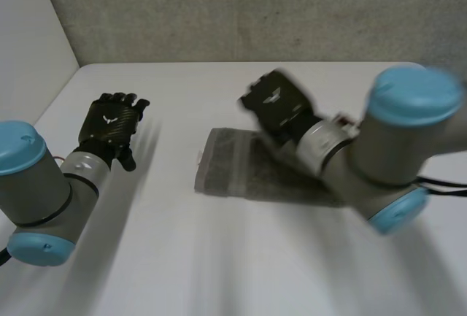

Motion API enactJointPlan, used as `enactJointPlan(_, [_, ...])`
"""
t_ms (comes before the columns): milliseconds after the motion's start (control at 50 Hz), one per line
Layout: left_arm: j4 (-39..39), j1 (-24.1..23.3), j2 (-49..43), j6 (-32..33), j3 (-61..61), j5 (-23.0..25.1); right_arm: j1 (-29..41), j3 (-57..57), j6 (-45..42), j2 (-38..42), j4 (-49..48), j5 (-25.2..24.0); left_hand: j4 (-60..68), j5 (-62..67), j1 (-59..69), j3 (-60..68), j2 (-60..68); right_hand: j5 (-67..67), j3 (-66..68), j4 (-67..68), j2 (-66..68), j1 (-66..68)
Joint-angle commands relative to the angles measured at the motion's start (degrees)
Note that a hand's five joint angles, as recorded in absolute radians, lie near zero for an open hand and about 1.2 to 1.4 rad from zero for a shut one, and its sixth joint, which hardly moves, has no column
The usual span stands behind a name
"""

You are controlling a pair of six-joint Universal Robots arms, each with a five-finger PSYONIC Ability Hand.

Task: Fold the towel.

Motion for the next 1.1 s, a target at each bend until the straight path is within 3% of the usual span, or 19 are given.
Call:
enactJointPlan(20, [0.61, -0.43, -0.44, 0.00, -0.06, 0.07, 5.98, -0.26, -7.44, 10.34, -0.01, 0.68, 1.21, 0.09, 1.18, 1.25, 1.24, -51.52, -52.70, -52.02, -50.61, -50.85])
enactJointPlan(40, [0.95, -0.61, -0.44, 0.00, -0.06, 0.07, 6.15, -0.18, -8.75, 10.51, 0.08, 1.55, 1.21, 0.09, 1.18, 1.25, 1.24, -66.08, -67.25, -66.57, -65.16, -65.40])
enactJointPlan(140, [1.92, -2.10, -0.44, 0.00, 0.56, 0.07, 5.28, 1.50, -7.53, 8.67, 0.16, 2.79, 1.21, 0.09, 1.18, 1.25, 1.24, -66.08, -67.25, -66.57, -65.16, -65.40])
enactJointPlan(240, [2.98, -6.40, -0.44, -0.09, 3.01, -0.20, 0.46, 8.94, 1.93, -5.10, -0.54, 2.17, 1.38, 0.25, 1.35, 1.42, 1.41, -66.08, -67.25, -66.57, -65.16, -65.40])
enactJointPlan(340, [3.07, -10.53, -0.70, -0.18, 4.86, -0.46, -5.52, 14.22, 9.14, -10.74, -0.02, 2.08, 1.38, 0.25, 1.35, 1.42, 1.41, -66.08, -67.25, -66.57, -65.16, -65.40])
enactJointPlan(420, [3.16, -12.91, -2.55, 0.00, 6.09, -0.55, -8.70, 17.84, 11.63, -12.51, 0.16, 2.17, 1.21, 0.09, 1.18, 1.25, 1.24, -66.08, -67.25, -66.57, -65.16, -65.40])
enactJointPlan(480, [2.81, -15.63, -7.63, 0.26, 8.28, -0.81, -15.35, 23.36, 11.19, -12.51, 0.08, 1.39, 1.38, 0.25, 1.35, 1.42, 1.41, -66.08, -67.25, -66.57, -65.16, -65.40])
enactJointPlan(600, [2.45, -16.60, -10.90, 0.26, 9.52, -0.90, -19.60, 26.10, 11.01, -9.35, -0.36, -1.17, 1.38, 0.25, 1.35, 1.42, 1.41, -64.65, -65.82, -65.14, -63.73, -63.97])
enactJointPlan(660, [2.45, -16.78, -11.34, 0.26, 9.52, -1.60, -21.27, 25.67, 11.01, -4.60, -0.54, -2.75, 1.38, 0.25, 1.35, 1.42, 1.41, -54.89, -56.06, -55.38, -53.97, -54.22])
enactJointPlan(700, [2.37, -16.87, -11.34, 0.26, 9.43, -2.04, -22.84, 24.79, 10.84, -1.28, -0.45, -2.93, 1.38, 0.25, 1.35, 1.42, 1.41, -39.82, -40.99, -40.31, -38.90, -39.14])
enactJointPlan(720, [2.36, -16.87, -11.34, 0.26, 9.43, -2.04, -22.85, 24.79, 10.84, -1.26, -0.45, -2.93, 1.38, 0.25, 1.35, 1.42, 1.41, -39.75, -40.93, -40.24, -38.83, -39.08])
enactJointPlan(760, [2.36, -16.87, -10.99, 0.18, 9.00, -2.48, -23.20, 23.04, 10.75, 0.58, -0.28, -2.40, 1.21, 0.09, 1.18, 1.26, 1.24, -20.19, -21.37, -20.69, -19.28, -19.52])
enactJointPlan(780, [2.36, -16.96, -10.55, 0.18, 8.82, -2.57, -23.29, 22.33, 10.66, 0.58, -0.28, -2.14, 1.21, 0.09, 1.18, 1.25, 1.24, -2.09, -3.26, -2.58, -1.17, -1.41])
enactJointPlan(820, [2.36, -16.96, -10.28, 0.18, 8.56, -2.83, -23.38, 22.24, 10.75, 0.15, -0.62, -2.31, 1.21, 0.09, 1.18, 1.25, 1.24, 3.87, 2.69, 3.37, 4.78, 4.54])
enactJointPlan(980, [2.36, -16.34, -5.18, -0.09, 7.24, -4.42, -20.56, 18.63, 11.36, -10.23, -5.20, -1.08, 1.21, 0.09, 1.18, 1.25, 1.24, 3.92, 2.75, 3.43, 4.84, 4.60])
enactJointPlan(1040, [2.36, -16.17, -2.63, -0.09, 6.88, -5.38, -14.24, 13.45, 11.36, -9.96, -4.93, -1.52, 0.87, -0.25, 0.84, 0.92, 0.90, 3.92, 2.75, 3.43, 4.84, 4.60])
enactJointPlan(1080, [2.45, -15.73, -0.18, -0.18, 6.36, -6.78, -6.37, 7.94, 10.32, -5.86, -2.92, -2.31, 0.54, -0.59, 0.51, 0.58, 0.57, 3.92, 2.75, 3.43, 4.84, 4.60])
enactJointPlan(1100, [2.45, -15.73, -0.17, -0.18, 6.36, -6.79, -6.33, 7.91, 10.31, -5.83, -2.91, -2.31, 0.54, -0.59, 0.51, 0.58, 0.57, 3.92, 2.75, 3.43, 4.84, 4.60])
